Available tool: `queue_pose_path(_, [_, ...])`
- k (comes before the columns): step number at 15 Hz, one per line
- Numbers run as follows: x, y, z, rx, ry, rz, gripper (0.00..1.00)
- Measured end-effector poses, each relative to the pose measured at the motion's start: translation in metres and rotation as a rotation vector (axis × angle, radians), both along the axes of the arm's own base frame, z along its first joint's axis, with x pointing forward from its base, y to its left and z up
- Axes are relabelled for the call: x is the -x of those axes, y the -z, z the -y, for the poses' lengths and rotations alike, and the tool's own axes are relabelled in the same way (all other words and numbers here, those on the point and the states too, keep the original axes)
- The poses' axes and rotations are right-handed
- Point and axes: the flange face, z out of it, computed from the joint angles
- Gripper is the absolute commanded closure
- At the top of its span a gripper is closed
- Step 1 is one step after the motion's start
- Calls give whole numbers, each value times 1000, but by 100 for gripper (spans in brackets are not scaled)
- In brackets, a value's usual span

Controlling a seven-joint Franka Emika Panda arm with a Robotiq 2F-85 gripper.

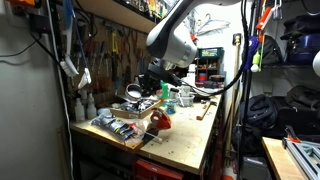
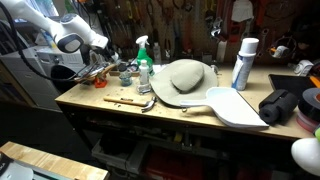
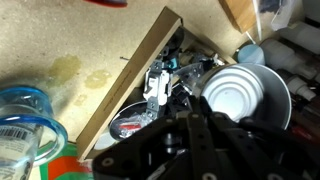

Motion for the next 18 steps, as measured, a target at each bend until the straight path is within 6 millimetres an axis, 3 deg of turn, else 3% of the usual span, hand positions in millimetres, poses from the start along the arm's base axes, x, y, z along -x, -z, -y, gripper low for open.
queue_pose_path(6, [-17,20,-3,32,51,-23,99])
queue_pose_path(7, [-19,22,-1,48,56,-26,72])
queue_pose_path(9, [-21,25,3,68,70,-33,64])
queue_pose_path(13, [-24,24,7,81,66,-69,34])
queue_pose_path(18, [-27,-2,16,36,51,-62,0])
